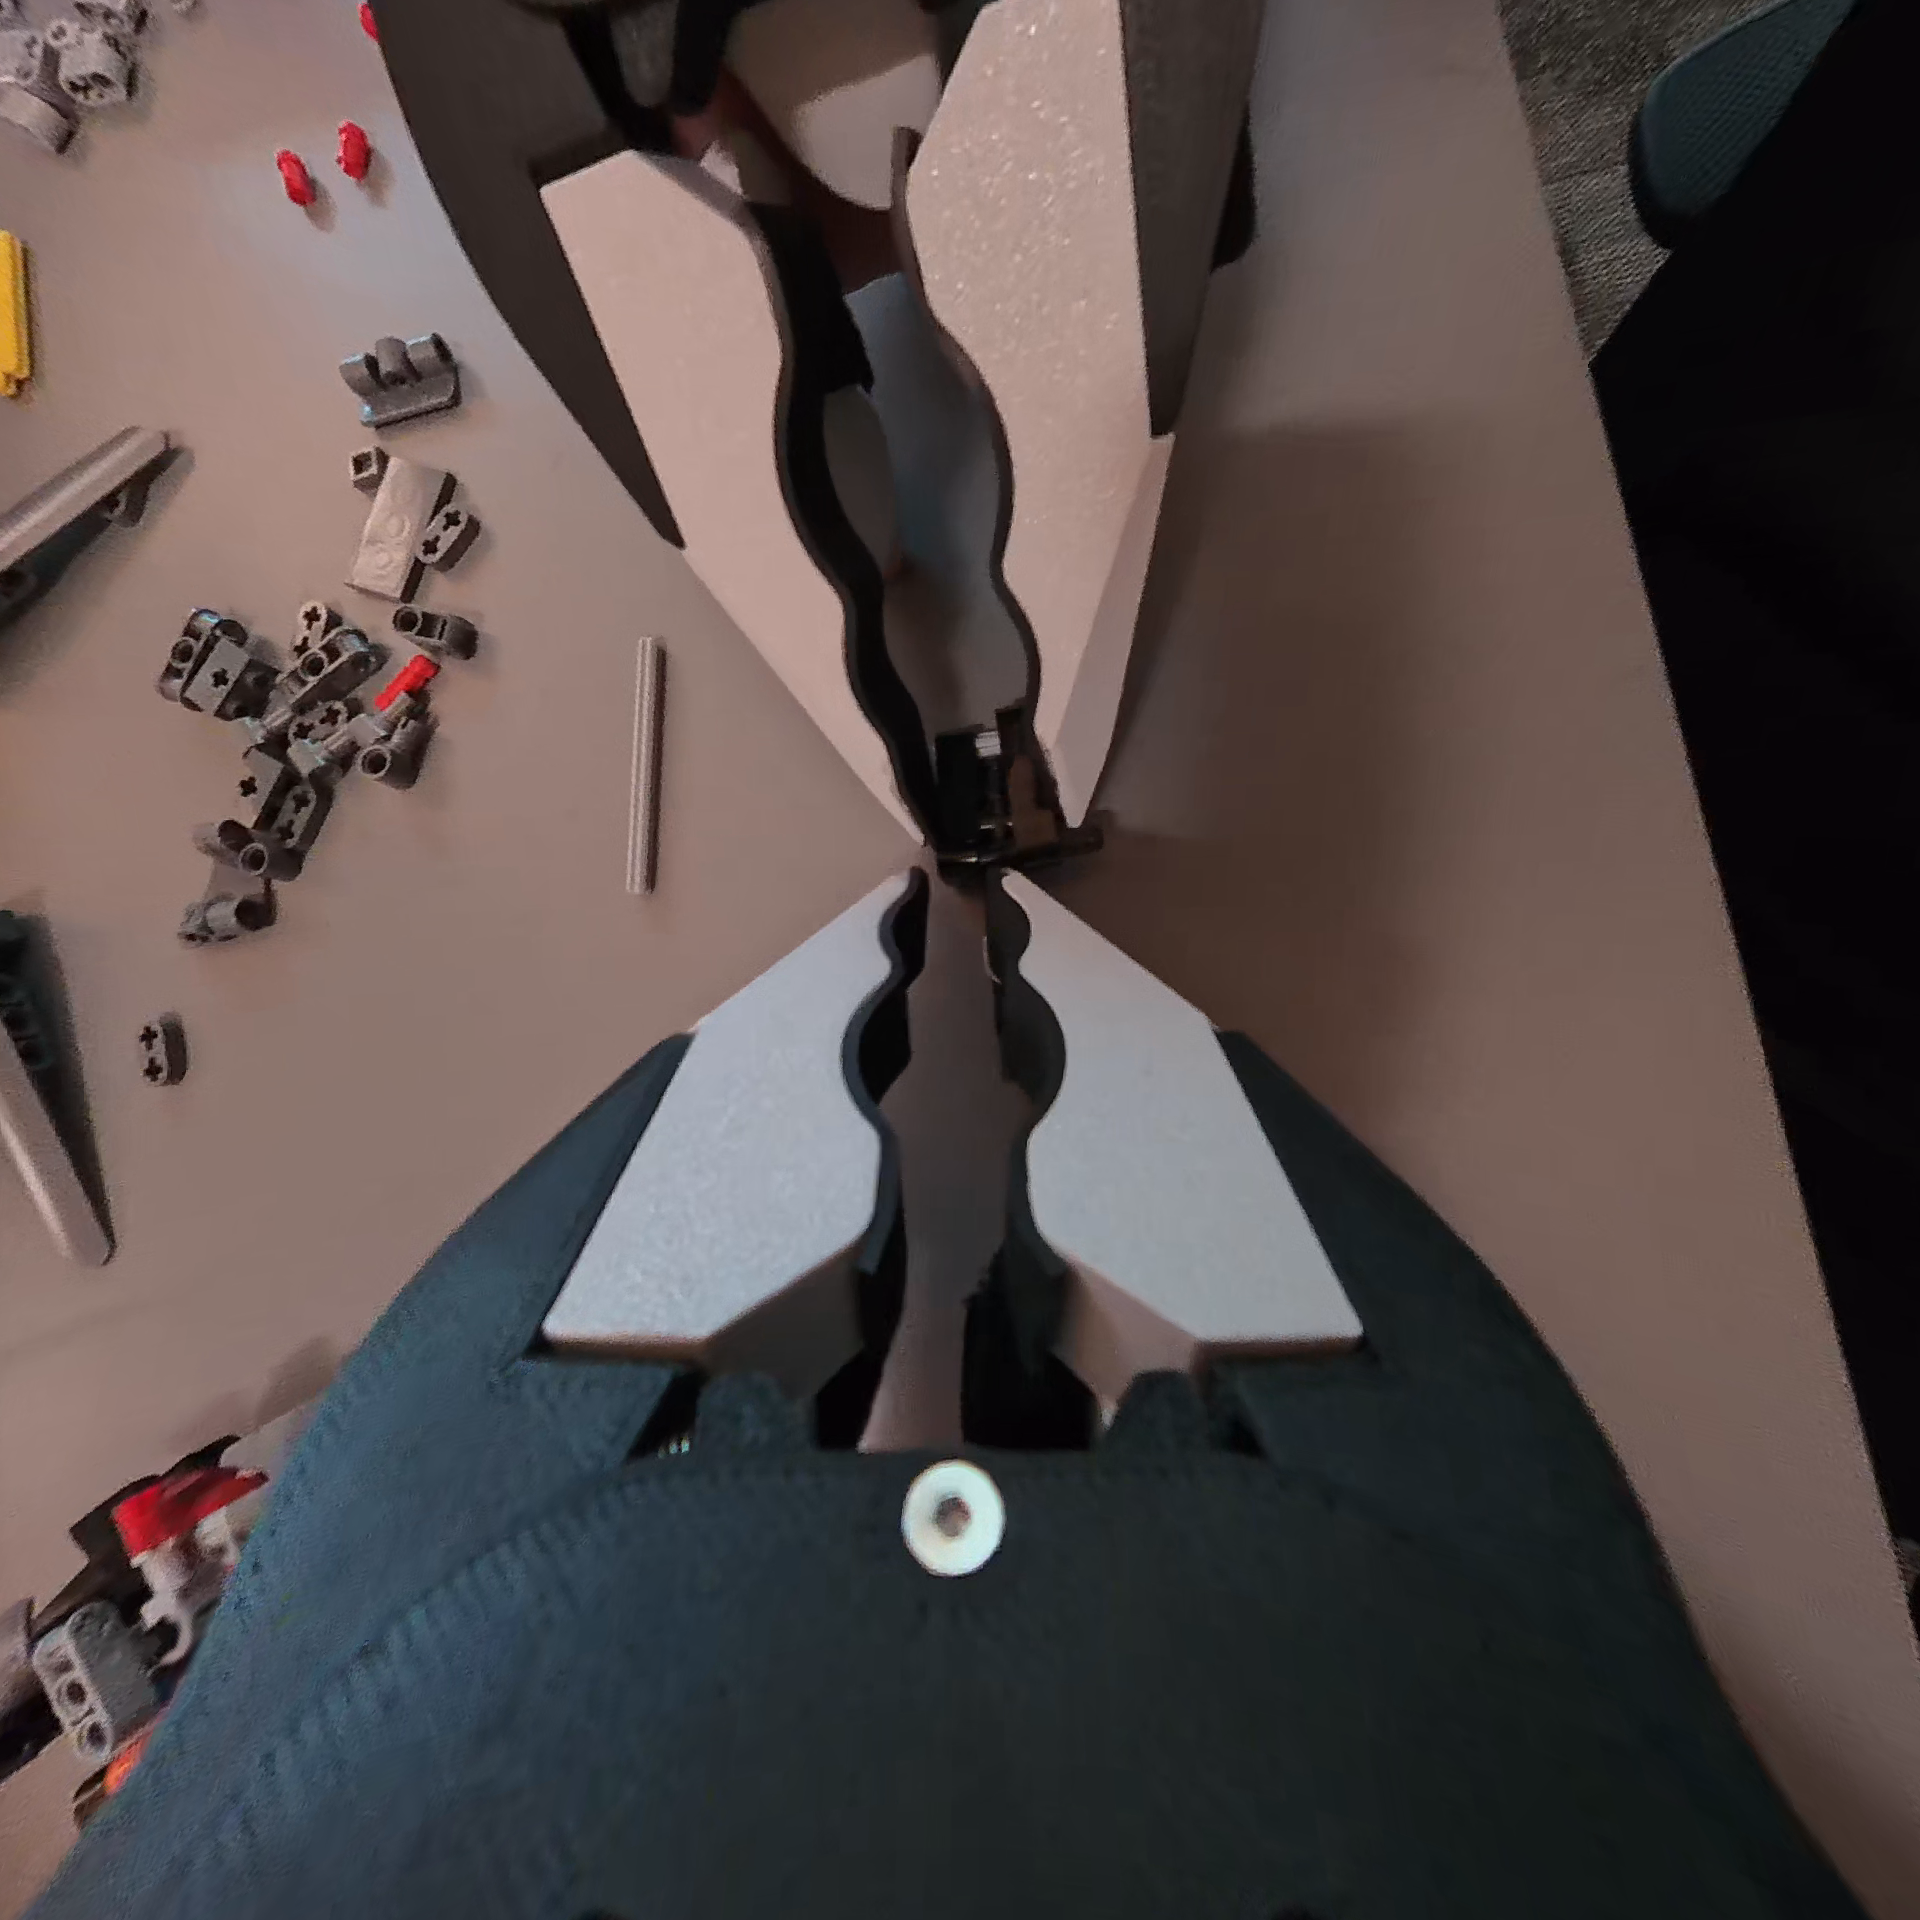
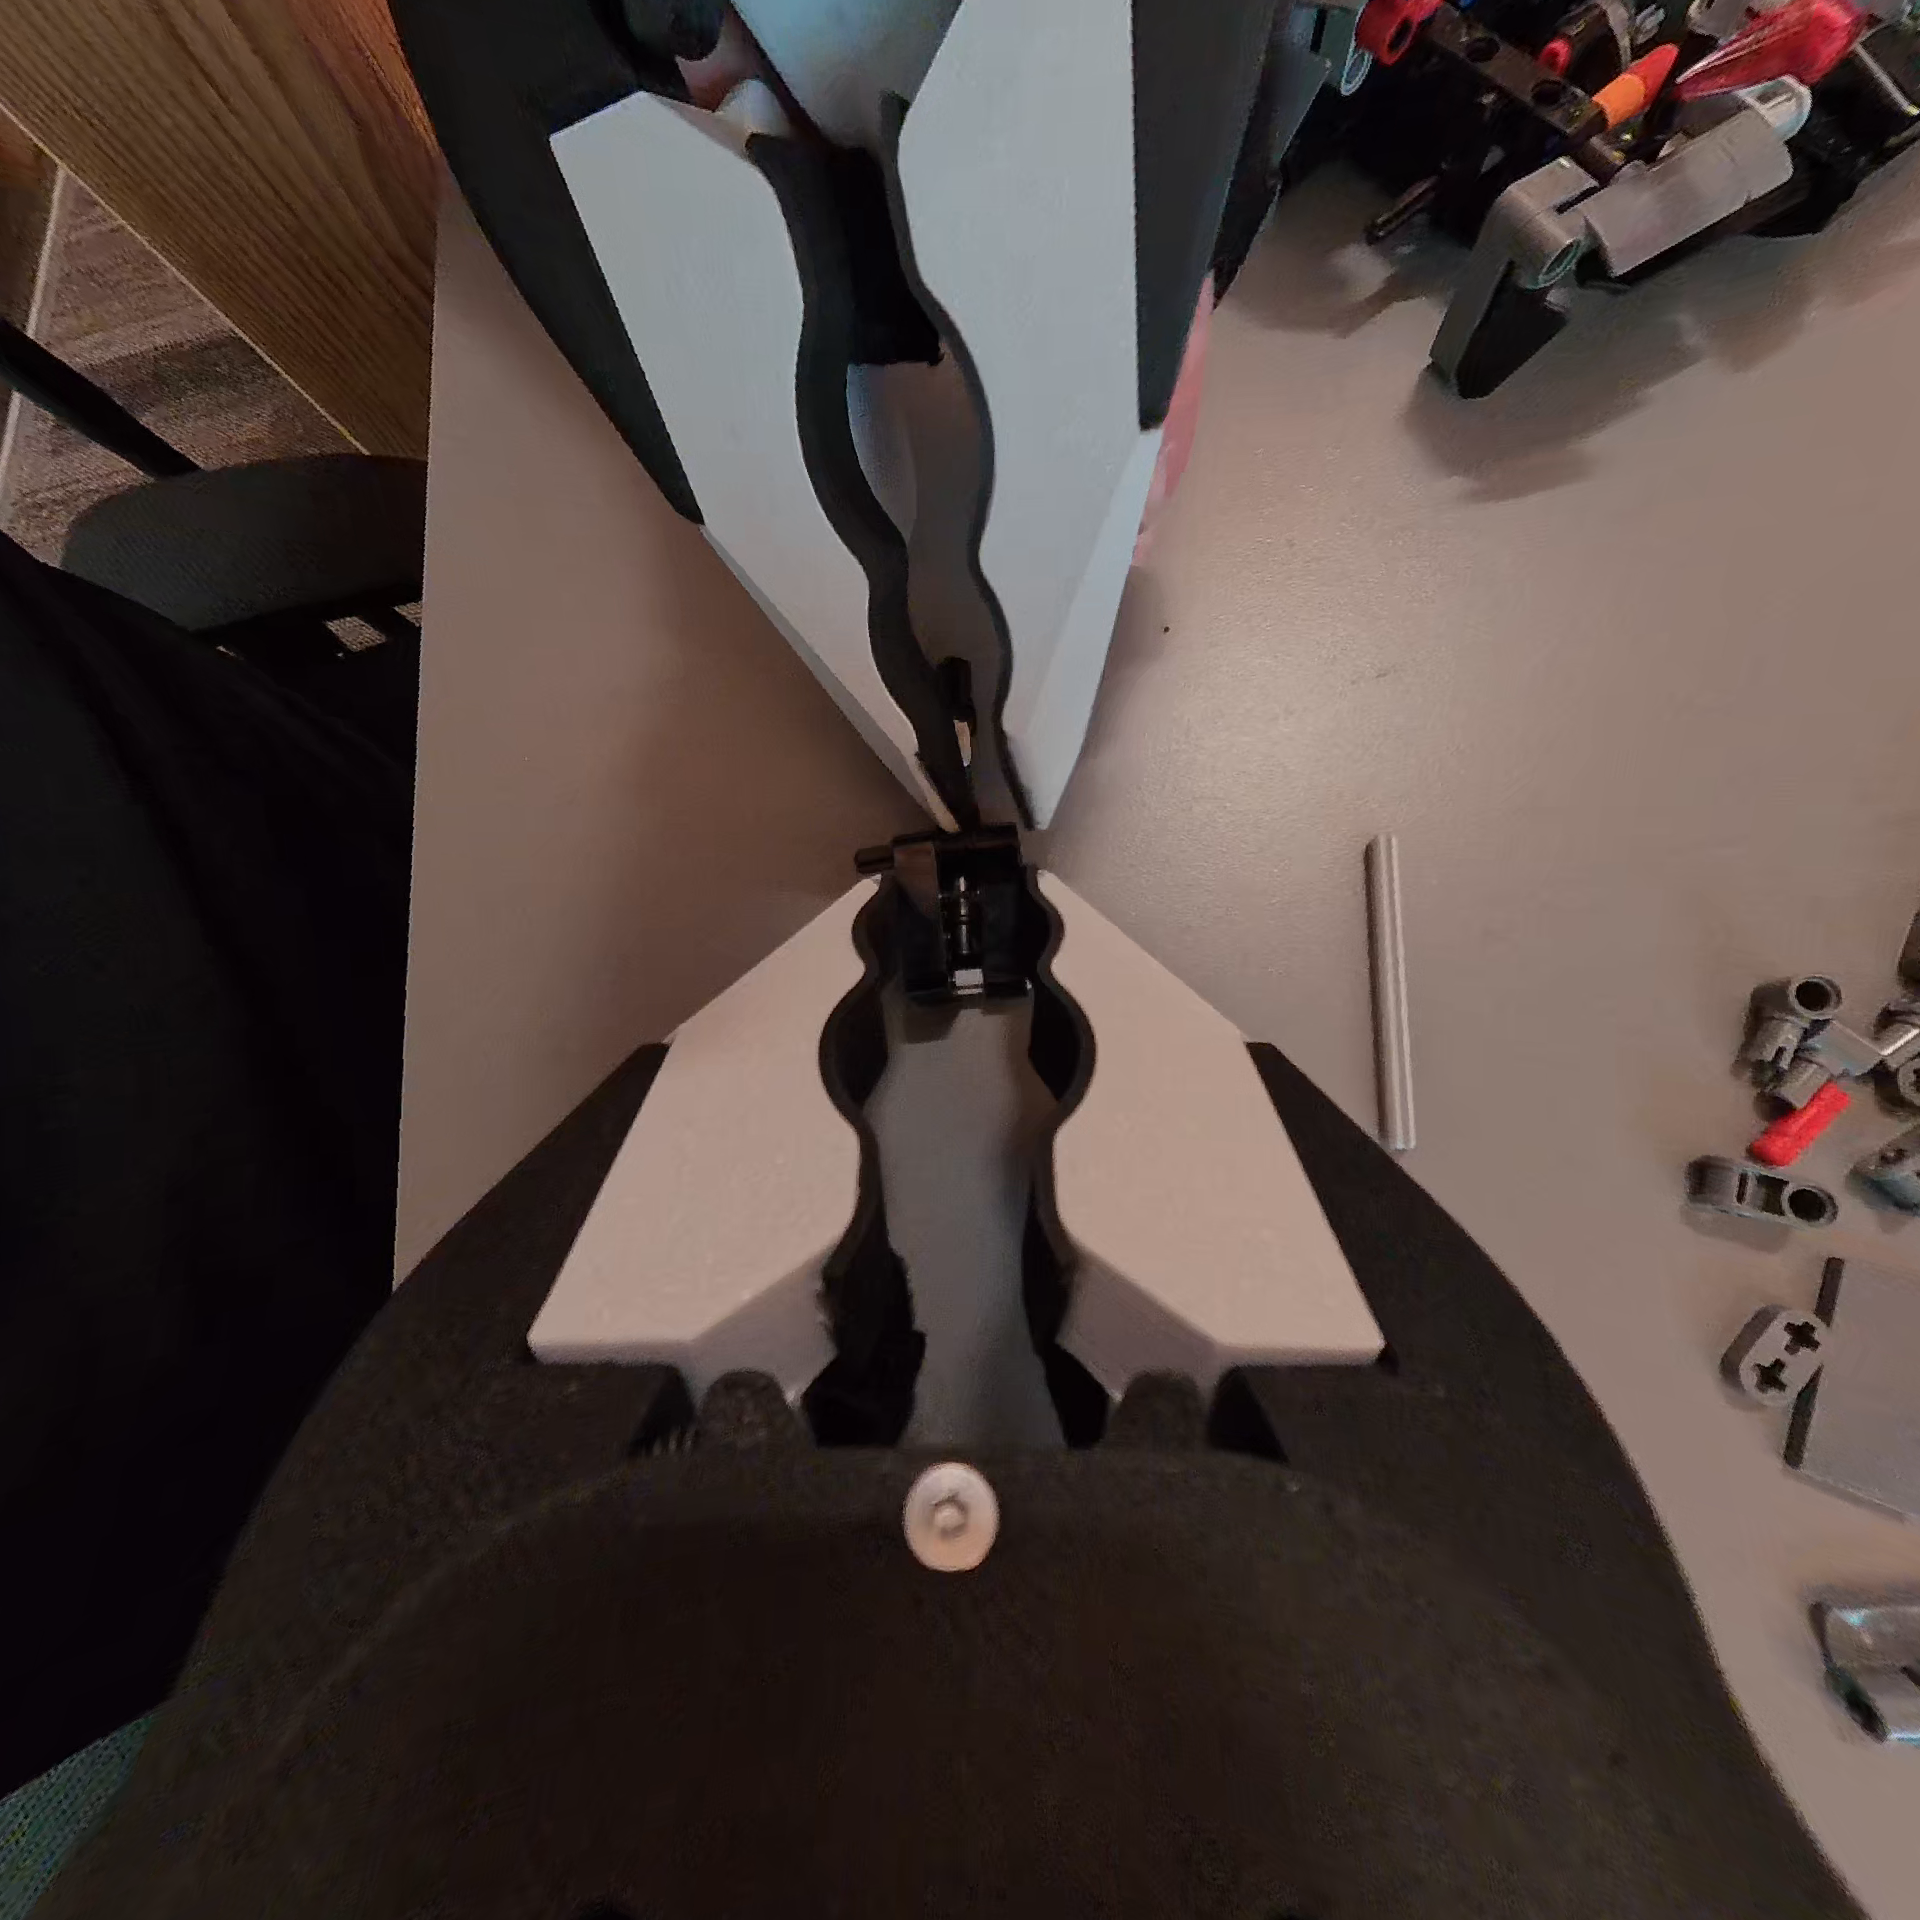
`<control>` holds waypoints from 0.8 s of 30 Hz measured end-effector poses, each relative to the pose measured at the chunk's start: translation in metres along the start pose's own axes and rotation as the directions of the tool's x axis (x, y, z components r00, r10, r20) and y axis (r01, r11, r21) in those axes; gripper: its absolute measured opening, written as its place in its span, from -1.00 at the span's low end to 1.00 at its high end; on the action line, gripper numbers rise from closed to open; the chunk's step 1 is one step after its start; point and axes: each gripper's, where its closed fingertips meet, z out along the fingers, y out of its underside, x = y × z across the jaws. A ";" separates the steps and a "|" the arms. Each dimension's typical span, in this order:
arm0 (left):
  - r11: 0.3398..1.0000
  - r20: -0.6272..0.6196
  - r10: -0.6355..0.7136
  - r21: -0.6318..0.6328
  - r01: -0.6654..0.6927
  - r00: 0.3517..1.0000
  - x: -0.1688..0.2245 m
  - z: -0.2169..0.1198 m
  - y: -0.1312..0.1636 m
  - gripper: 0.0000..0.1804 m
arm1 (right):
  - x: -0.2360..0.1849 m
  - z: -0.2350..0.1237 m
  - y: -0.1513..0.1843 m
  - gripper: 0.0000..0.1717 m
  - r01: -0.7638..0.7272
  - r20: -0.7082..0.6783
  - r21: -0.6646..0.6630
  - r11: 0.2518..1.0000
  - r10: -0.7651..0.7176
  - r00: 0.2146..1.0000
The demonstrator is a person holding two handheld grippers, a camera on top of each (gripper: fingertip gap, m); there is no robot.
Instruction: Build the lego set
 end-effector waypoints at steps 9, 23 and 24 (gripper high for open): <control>1.000 -0.015 0.004 0.000 -0.004 1.000 0.001 0.001 -0.001 -0.94 | 0.000 0.001 -0.001 -0.76 0.006 -0.007 -0.015 1.000 -0.006 1.000; 1.000 0.023 0.016 -0.015 -0.015 1.000 0.000 0.001 -0.001 -0.96 | 0.000 0.002 -0.001 -0.76 0.000 -0.003 -0.026 1.000 0.000 1.000; 1.000 0.027 0.017 -0.016 -0.017 0.999 0.000 0.001 -0.001 -0.96 | 0.000 0.002 -0.001 -0.76 -0.006 -0.001 -0.027 1.000 0.006 1.000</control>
